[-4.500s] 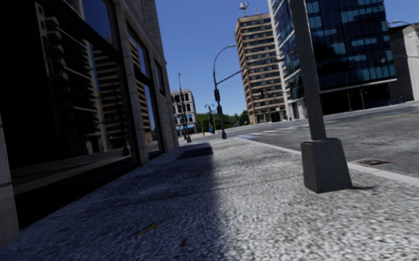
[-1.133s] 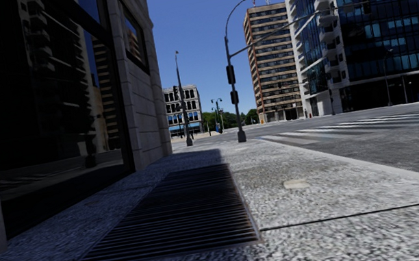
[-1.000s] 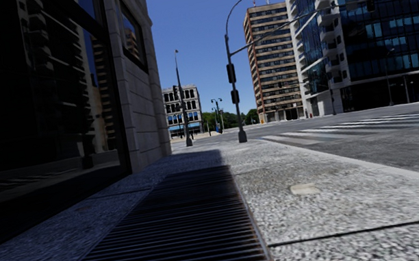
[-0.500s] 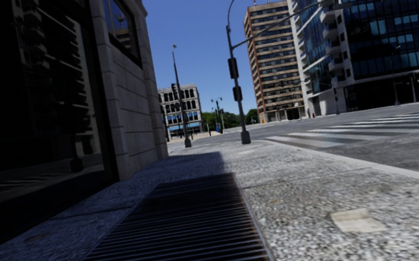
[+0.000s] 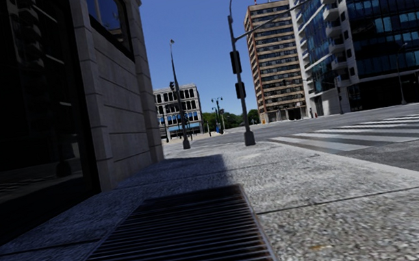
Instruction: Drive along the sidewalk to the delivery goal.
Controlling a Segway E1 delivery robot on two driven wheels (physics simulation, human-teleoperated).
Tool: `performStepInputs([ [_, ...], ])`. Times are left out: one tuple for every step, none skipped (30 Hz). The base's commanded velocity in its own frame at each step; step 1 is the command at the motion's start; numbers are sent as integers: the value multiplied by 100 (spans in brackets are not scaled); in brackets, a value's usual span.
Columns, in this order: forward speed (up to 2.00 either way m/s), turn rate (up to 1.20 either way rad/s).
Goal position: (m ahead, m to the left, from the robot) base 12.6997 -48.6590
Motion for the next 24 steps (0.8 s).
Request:
performStepInputs([
  [200, 0],
  [200, 0],
  [200, 0],
  [200, 0],
  [200, 0],
  [200, 0],
  [200, 0],
  [200, 0],
  [200, 0],
  [200, 0],
  [200, 0],
  [200, 0],
  [200, 0],
  [200, 0],
  [200, 0],
  [200, 0],
  [200, 0],
  [200, 0],
  [200, 0],
  [200, 0],
  [200, 0],
  [200, 0],
  [200, 0],
  [200, 0],
])
